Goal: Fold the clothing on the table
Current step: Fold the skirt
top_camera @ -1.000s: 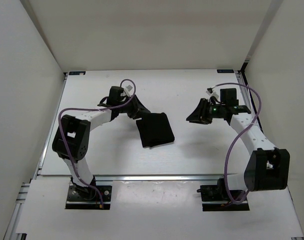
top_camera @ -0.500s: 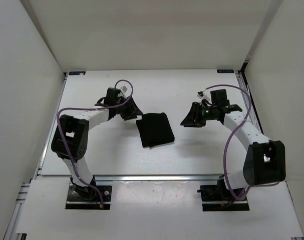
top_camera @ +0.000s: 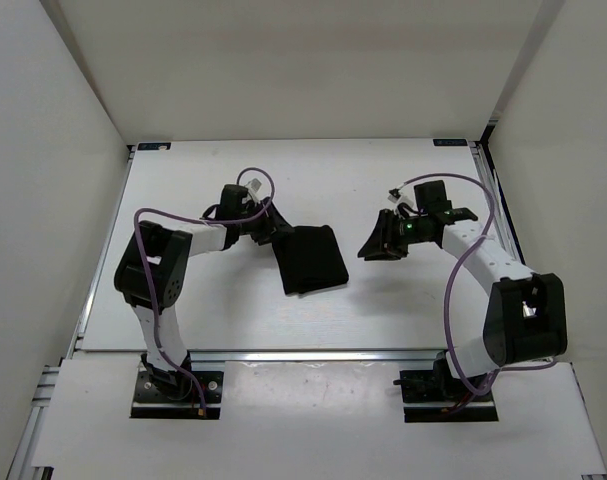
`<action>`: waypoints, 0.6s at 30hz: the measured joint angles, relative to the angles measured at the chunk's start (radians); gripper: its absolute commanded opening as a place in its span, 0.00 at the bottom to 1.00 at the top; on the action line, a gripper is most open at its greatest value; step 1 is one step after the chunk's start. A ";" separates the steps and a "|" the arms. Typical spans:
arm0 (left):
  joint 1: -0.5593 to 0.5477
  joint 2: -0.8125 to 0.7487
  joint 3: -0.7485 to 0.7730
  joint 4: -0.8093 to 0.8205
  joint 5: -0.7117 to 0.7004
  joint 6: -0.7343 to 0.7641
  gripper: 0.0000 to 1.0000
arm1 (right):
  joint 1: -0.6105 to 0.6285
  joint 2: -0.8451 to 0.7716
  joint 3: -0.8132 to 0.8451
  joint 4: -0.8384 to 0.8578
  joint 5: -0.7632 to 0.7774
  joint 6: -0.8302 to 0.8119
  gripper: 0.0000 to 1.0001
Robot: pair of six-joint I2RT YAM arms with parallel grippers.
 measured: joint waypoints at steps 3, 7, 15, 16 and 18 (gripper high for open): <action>-0.009 0.001 -0.013 0.058 0.017 -0.035 0.47 | 0.013 0.011 0.000 -0.015 0.000 -0.003 0.37; -0.016 0.002 -0.014 0.098 0.040 -0.069 0.00 | 0.018 0.011 0.000 -0.018 0.000 -0.004 0.35; -0.031 0.000 0.002 0.103 0.083 -0.101 0.00 | 0.017 0.011 0.000 -0.018 0.000 -0.007 0.35; -0.031 -0.005 0.005 0.100 0.086 -0.103 0.00 | 0.017 0.011 0.000 -0.017 0.000 -0.006 0.34; -0.031 -0.028 0.006 0.080 0.089 -0.107 0.00 | 0.019 0.011 0.000 -0.015 0.000 -0.006 0.34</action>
